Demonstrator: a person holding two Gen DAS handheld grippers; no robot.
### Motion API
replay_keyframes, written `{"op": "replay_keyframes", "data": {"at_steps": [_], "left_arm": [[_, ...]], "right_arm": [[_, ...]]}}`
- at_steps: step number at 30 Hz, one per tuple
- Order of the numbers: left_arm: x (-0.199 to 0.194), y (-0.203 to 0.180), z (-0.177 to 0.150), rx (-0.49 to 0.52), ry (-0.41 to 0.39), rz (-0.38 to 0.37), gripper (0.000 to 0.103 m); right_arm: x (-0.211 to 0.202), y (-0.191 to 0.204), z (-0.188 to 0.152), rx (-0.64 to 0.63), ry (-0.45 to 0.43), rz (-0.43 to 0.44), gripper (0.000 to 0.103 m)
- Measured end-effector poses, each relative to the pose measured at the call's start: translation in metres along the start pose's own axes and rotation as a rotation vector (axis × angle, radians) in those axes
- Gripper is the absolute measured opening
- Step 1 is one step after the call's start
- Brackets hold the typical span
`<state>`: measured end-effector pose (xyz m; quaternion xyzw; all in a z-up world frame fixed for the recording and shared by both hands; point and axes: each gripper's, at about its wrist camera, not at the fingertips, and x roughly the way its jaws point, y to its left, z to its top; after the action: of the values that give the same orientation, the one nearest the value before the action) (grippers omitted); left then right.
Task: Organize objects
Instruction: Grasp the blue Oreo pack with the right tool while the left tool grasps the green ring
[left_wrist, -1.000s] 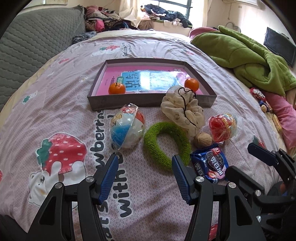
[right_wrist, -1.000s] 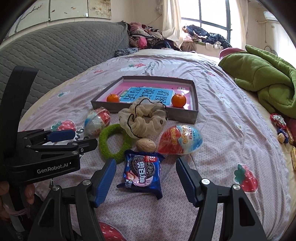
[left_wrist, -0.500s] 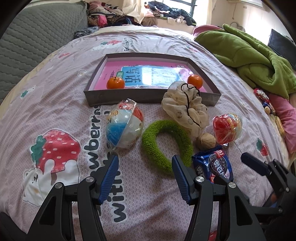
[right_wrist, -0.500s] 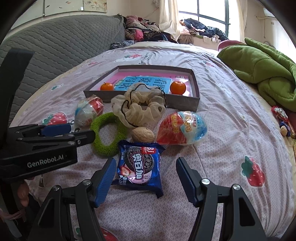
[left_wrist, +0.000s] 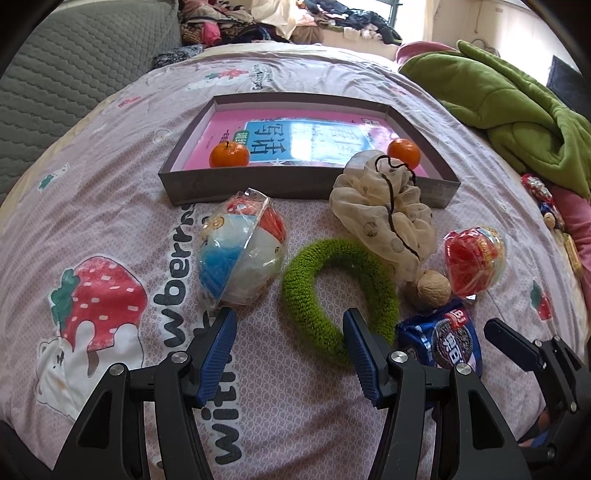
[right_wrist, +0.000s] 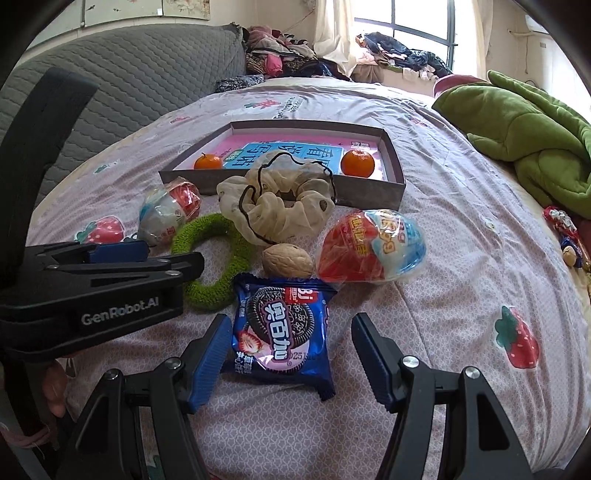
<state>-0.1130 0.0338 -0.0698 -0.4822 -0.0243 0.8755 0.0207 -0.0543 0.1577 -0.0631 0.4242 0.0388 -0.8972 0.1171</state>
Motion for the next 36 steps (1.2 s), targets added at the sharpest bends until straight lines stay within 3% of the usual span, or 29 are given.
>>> {"op": "replay_keyframes", "data": {"at_steps": [11, 15, 18, 23, 29, 36], "left_arm": [[0.013, -0.002, -0.003, 0.008, 0.006, 0.027, 0.062], [0.012, 0.0, -0.004, 0.012, 0.003, 0.012, 0.061], [0.011, 0.002, -0.005, 0.016, 0.005, 0.0, 0.052], [0.012, 0.005, -0.007, 0.019, 0.019, -0.052, 0.024], [0.007, 0.004, -0.01, 0.038, 0.016, -0.071, 0.014], [-0.004, 0.008, -0.016, 0.047, 0.009, -0.093, 0.013]], "right_arm": [[0.02, 0.008, -0.005, -0.002, 0.049, -0.024, 0.066], [0.015, 0.009, -0.007, -0.011, 0.035, -0.007, 0.056], [0.014, 0.009, -0.008, -0.025, 0.039, 0.002, 0.053], [0.012, 0.005, -0.008, -0.007, 0.043, 0.042, 0.052], [0.008, 0.004, -0.007, 0.0, 0.043, 0.082, 0.052], [0.002, 0.005, -0.005, 0.002, 0.028, 0.098, 0.052]]}}
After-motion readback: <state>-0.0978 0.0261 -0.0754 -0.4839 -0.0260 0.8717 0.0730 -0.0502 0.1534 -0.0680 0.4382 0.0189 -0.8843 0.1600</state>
